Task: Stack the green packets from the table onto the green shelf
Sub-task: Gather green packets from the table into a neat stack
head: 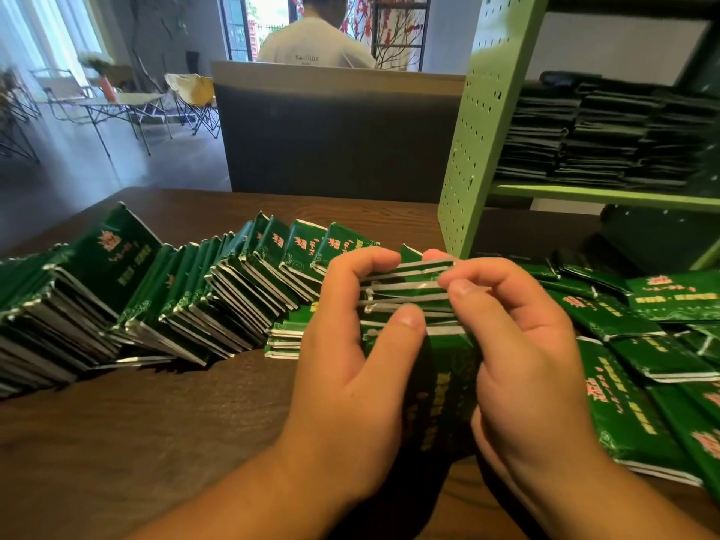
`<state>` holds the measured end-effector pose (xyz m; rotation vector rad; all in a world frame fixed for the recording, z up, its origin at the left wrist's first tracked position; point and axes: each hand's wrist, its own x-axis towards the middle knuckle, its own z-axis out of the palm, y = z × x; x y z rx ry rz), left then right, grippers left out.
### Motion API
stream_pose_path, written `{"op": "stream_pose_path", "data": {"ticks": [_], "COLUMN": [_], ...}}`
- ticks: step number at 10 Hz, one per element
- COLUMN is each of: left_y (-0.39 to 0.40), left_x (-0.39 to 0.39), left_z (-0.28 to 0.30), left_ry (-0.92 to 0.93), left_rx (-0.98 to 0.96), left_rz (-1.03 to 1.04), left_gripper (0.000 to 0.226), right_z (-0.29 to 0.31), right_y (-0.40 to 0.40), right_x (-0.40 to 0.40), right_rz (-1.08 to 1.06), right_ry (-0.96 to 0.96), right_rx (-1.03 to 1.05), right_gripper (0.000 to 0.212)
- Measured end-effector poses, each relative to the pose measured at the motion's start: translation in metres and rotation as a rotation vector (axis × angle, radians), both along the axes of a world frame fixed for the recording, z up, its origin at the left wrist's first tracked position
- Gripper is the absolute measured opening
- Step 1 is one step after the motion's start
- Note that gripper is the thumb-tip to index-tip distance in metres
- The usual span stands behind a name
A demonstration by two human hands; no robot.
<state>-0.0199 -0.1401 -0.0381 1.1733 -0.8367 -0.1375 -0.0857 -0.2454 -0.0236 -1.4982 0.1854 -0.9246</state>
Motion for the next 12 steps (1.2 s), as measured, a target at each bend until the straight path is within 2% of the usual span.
{"op": "stream_pose_path", "data": {"ticks": [1,2,3,4,5,6,7,8,10,11,12], "left_y": [0.000,0.001,-0.001,-0.002,-0.001,0.001,0.000,-0.003,-0.003,0.003,0.006], "left_x": [0.004,0.009,0.010,0.015,0.024,0.022,0.021,0.025,0.024,0.016,0.012], "left_z": [0.001,0.001,-0.002,-0.001,-0.002,-0.003,-0.003,-0.002,0.005,0.003,0.006], "left_ry": [0.083,0.178,0.193,0.111,0.066,0.057,0.027,0.047,0.042,-0.021,-0.197], "left_rx": [-0.071,-0.109,-0.103,-0.090,-0.021,0.004,-0.045,-0.040,-0.014,-0.015,0.046], "left_rz": [-0.072,-0.136,-0.206,-0.214,-0.095,-0.036,-0.044,-0.113,-0.115,-0.134,-0.148], "left_gripper": [0.038,0.041,0.047,0.044,0.045,0.042,0.028,0.037,0.037,0.060,0.070], "right_z": [0.002,0.005,0.005,-0.001,0.007,0.007,0.001,0.004,-0.008,-0.008,-0.007], "right_y": [0.001,0.002,0.000,0.000,-0.007,-0.005,-0.004,-0.006,0.000,-0.001,-0.004], "right_x": [-0.004,-0.003,0.000,-0.003,0.005,0.007,0.007,0.001,0.001,0.004,0.002], "right_rz": [0.106,0.231,0.195,0.174,0.265,0.227,0.279,0.307,0.350,0.326,0.285], "right_ry": [-0.020,-0.013,0.021,0.027,0.044,0.140,0.114,0.158,0.061,0.060,0.045], "right_rx": [-0.016,0.134,0.096,0.105,0.194,0.158,0.245,0.197,0.199,0.264,0.317], "right_gripper": [0.009,0.017,0.018,0.022,0.037,0.026,0.066,0.051,0.078,0.076,0.059]}}
